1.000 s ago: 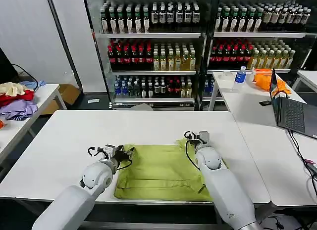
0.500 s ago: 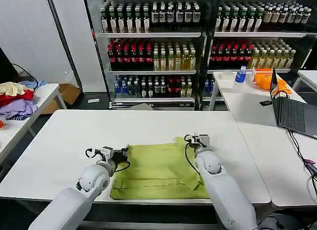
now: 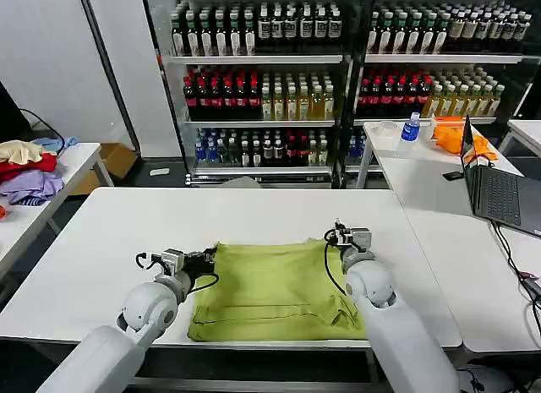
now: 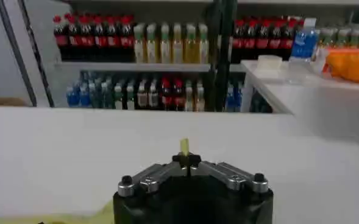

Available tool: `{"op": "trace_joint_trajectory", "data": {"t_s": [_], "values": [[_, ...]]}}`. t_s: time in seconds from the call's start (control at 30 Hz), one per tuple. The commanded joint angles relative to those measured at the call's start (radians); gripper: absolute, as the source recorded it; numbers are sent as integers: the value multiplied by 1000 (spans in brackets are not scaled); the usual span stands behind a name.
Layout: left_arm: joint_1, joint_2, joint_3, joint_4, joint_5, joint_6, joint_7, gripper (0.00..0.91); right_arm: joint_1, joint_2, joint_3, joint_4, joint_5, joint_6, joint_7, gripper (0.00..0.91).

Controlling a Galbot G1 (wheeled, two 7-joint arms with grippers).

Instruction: Fold and organize the clothes.

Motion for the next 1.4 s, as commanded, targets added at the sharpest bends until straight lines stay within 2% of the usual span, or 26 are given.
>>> {"op": "trace_joint_trajectory", "data": {"t_s": [0.03,0.23,0.53,1.07,1.17,1.2,1.23,1.27,1.3,1.4], "values": [[79,37,-38,-127,-6,-5,2,20,-206,-60,42,271,-1,4,-1,0],[188,61,-55,-209,25,-3,10,20,-339,-67,77,361,-34,6,-8,0],[289,59,-82,-249,65,3,8,20,-455,-67,142,415,-56,7,-22,0],[462,20,-132,-320,159,-18,-1,20,-446,-4,147,297,-128,17,-21,0],[465,15,-132,-311,167,-19,-2,20,-442,10,142,267,-173,38,-44,0],[464,15,-131,-307,175,-21,-2,50,-445,16,142,262,-188,41,-49,0],[461,15,-126,-293,214,-35,3,161,-451,26,142,264,-195,33,-52,0],[459,14,-124,-287,237,-45,4,615,-457,30,142,265,-199,29,-53,222],[455,13,-121,-280,256,-50,3,907,-464,36,142,272,-208,28,-58,907],[441,8,-119,-270,274,-55,0,907,-484,46,143,287,-227,31,-61,907]]}}
